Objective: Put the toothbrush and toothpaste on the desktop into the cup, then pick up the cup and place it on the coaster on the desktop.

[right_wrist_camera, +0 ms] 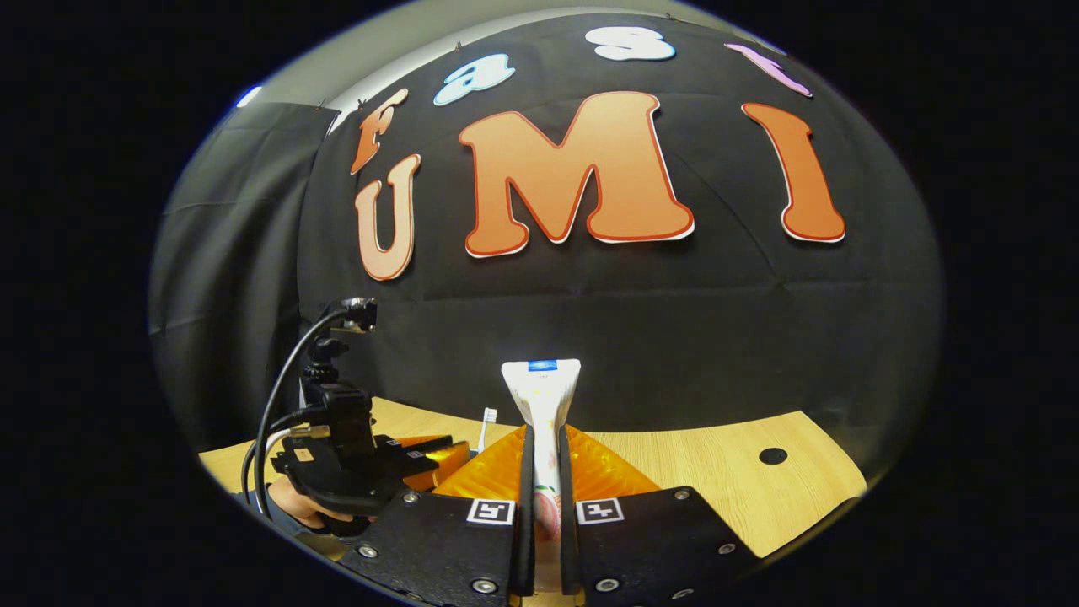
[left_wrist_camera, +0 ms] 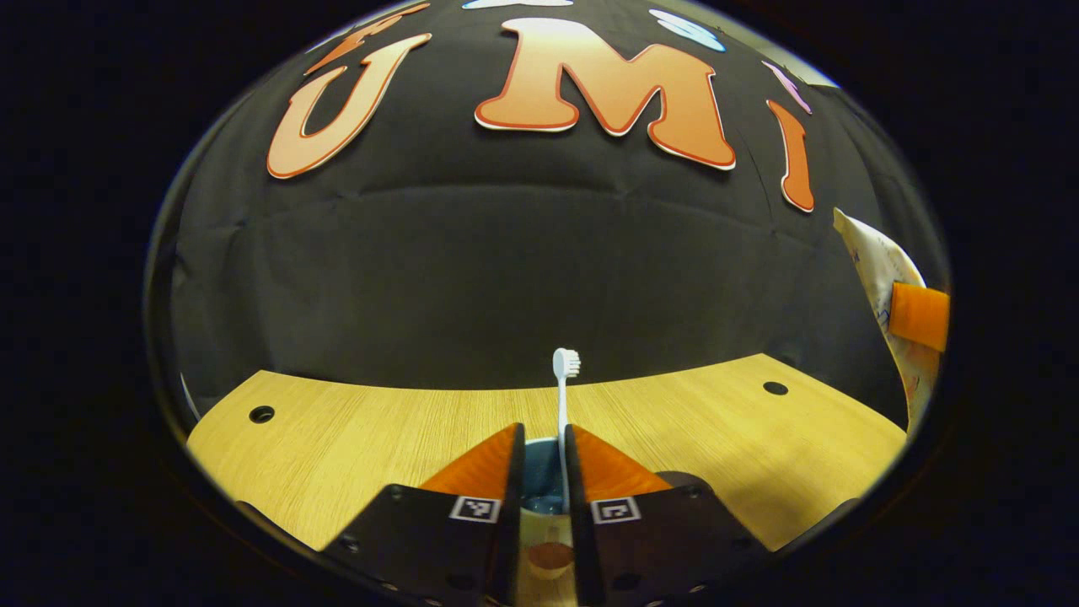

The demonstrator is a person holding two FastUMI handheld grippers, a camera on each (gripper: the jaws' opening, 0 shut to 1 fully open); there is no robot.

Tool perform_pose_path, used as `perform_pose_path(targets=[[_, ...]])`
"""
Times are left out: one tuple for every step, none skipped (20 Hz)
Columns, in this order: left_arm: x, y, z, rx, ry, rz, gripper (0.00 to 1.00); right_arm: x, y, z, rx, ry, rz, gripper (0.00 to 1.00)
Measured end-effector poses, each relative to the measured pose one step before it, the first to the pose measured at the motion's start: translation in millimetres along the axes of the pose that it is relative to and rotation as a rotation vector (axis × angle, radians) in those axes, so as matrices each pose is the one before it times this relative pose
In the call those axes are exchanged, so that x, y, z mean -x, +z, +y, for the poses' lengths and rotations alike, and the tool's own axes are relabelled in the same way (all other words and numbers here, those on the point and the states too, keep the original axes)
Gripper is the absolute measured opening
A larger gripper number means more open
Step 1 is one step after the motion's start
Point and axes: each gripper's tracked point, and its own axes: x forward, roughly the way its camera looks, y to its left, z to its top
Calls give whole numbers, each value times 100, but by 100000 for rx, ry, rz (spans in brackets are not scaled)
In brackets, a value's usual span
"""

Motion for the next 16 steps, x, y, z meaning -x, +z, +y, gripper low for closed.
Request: perform_pose_path(targets=[[554, -81, 123, 419, -137, -166, 46, 28, 355, 139, -257, 681, -1570, 12], [453, 526, 100, 577, -64, -1347, 63, -5, 325, 159, -190, 337, -1791, 12], [617, 549, 269, 205, 247, -1127, 67, -165, 97, 17, -293, 0, -1066, 12], [567, 693, 334, -123, 749, -1712, 79, -100, 17, 99, -628, 79, -441, 12], [568, 427, 218, 306, 304, -1368, 87, -178, 1, 166, -995, 454, -364, 12], [435, 453, 148, 547, 66, -1223, 95, -155, 141, 205, -1274, 532, -466, 12], [819, 304, 10, 613, -611, -669, 96, -257, 108, 143, -1180, 701, -755, 13], [706, 165, 30, -28, -377, -405, 98, -181, 212, 340, -977, 1116, -1324, 12], [740, 191, 256, -745, 171, -769, 98, -282, 304, 502, -715, 2003, -2103, 12], [479, 281, 344, -1283, 713, -1062, 98, -243, 343, 697, -270, 2704, -2304, 12], [630, 15, 444, -314, 925, -659, 98, -234, 268, 522, -188, 1918, -2041, 12], [534, 113, 288, 287, 67, -598, 98, -272, 242, 539, -280, 1432, -2241, 12], [603, -87, 406, 865, 491, -69, 98, -352, 256, 726, -154, 2031, -2447, 12], [563, -35, 311, 555, 80, 131, 98, -247, 375, 763, -33, 2111, -2373, 12], [473, -275, 424, 355, 674, 169, 98, -341, 165, 743, 495, 2303, -2287, 12], [511, -105, 457, -550, 495, 344, 98, -423, 181, 640, 1231, 1894, -2513, 12]])
